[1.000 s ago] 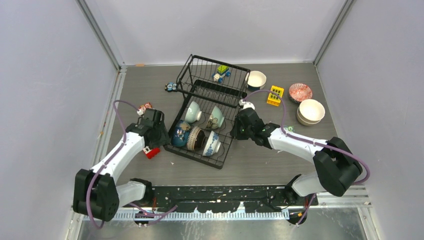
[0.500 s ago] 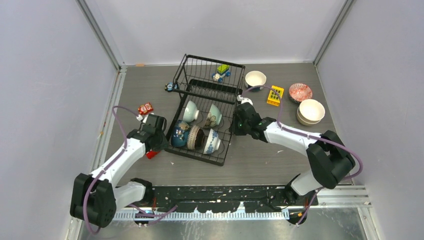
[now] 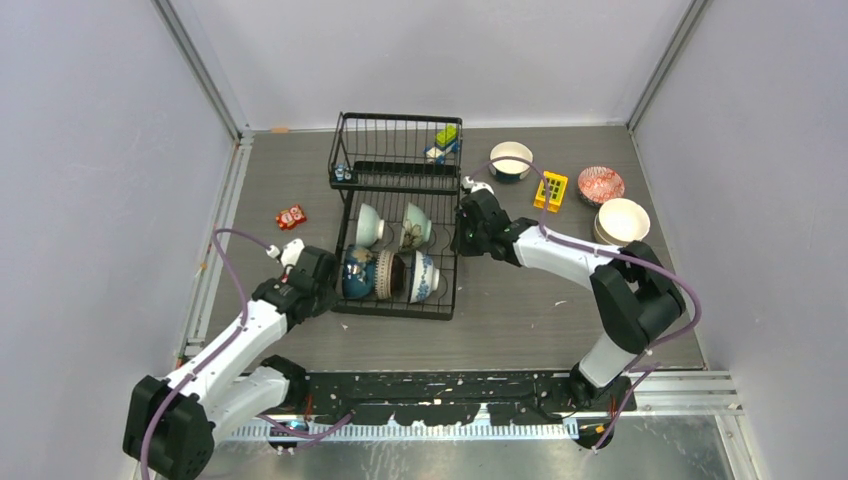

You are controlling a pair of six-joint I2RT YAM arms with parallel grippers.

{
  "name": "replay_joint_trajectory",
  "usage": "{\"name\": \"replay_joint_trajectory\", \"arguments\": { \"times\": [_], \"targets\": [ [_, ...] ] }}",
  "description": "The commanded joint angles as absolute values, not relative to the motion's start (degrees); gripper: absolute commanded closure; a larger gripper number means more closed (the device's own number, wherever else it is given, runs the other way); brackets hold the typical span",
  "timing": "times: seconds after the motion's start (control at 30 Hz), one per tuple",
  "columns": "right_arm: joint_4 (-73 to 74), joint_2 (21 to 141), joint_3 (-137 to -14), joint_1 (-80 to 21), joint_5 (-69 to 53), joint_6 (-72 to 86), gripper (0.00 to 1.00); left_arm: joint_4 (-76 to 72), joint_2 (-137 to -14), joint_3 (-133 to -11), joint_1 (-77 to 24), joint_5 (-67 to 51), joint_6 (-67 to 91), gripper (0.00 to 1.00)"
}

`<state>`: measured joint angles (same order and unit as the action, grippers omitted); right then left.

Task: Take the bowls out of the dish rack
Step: Adjust the dish rack at the center of the board.

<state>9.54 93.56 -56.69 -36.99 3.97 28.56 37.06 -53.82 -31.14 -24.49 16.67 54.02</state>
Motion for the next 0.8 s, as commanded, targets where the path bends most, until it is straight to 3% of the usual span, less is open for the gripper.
{"name": "replay_joint_trajectory", "arguments": {
  "times": [0.0,0.63,0.77],
  "targets": [
    [7.55,97.72,-59.98,-36.6,4.15,26.78,0.99,31.46,-53.03,-29.8,-29.53,9.64,58.17,1.0],
    [12.85,102.05,-66.14,-34.25,6.73,23.63,0.99,20.8,-60.69,-30.25,-35.25,14.02,64.33,1.0],
    [15.61,99.99,-66.29,-34.24,8.86,24.35,0.8,21.11,-61.22,-31.58,-35.25,15.06,63.61,1.0]
  ]
}}
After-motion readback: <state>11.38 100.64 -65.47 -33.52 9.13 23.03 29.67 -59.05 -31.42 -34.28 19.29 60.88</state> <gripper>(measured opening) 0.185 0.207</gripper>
